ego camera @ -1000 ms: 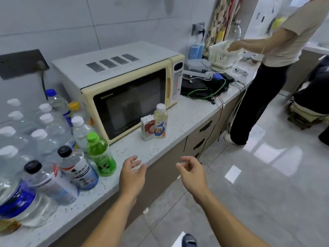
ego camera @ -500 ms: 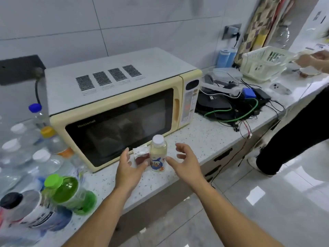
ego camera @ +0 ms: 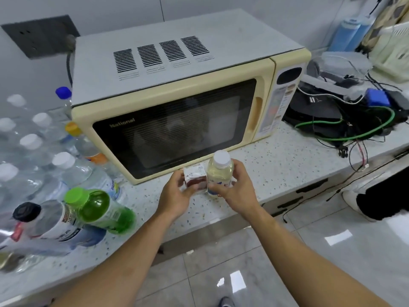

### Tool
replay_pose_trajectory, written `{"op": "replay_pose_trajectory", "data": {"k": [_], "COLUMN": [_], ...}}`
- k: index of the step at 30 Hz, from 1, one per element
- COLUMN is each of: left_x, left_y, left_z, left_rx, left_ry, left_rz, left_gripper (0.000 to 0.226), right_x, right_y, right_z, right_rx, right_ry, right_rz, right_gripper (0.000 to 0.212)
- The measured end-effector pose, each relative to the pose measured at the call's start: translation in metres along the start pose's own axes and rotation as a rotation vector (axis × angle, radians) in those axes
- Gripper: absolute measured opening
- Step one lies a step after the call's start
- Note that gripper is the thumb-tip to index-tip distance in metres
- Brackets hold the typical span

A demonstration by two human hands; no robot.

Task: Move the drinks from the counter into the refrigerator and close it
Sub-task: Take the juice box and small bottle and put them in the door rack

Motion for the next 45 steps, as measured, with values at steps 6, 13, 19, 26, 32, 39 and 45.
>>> {"op": "replay_pose_trajectory", "data": {"k": [6,13,19,26,32,39,45], "left_x": [0.016,0.047,0.083,0.11,0.14,0.192,0.216], "left_y": [0.025,0.099,0.163,0.23,0.294,0.385,0.453], "left_z": [0.017,0.044,0.064,0.118,0.18,0.253,0.324], "left_rx": [-0.009,0.109,0.258,0.29,0.116,-0.107,-0.239], "left_ry": [0.136,0.748,1.103,0.991,0.809,0.759,0.763], "left_rz": [0.033,0.177,0.384,0.278,0.215,0.228,0.214], "left_gripper": [0.033,0.016,0.045,0.059,0.067,0.053,0.044], "right_x": [0.007,0.012,0.028,0.043,0.066,0.082,0.098], "right_y": [0.026,0.109,0.189,0.265,0.32,0.399,0.469], "right_z": [0.001,-0.02,-0.056,-0.097,-0.134,-0.19,-0.245], "right_rx": [-0.062,-0.104,-0.109,-0.034,0.059,0.201,0.325], "right_ry": [-0.071,-0.181,-0.241,-0.179,-0.169,-0.189,-0.195], "right_rz": [0.001,-0.082,-0.108,-0.089,-0.033,0.024,0.054], "right_gripper": [0.06,0.053,0.059,0.055,0.056,0.051,0.047]}}
Point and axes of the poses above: each hand's wrist, its own y-axis away from the middle knuckle, its own z-axis out of the back of the hand, x = y × z, the point moved 8 cm from there along -y, towards the middle knuckle, and after that the axes turned 9 degrees about y, right-handed, at the moved point
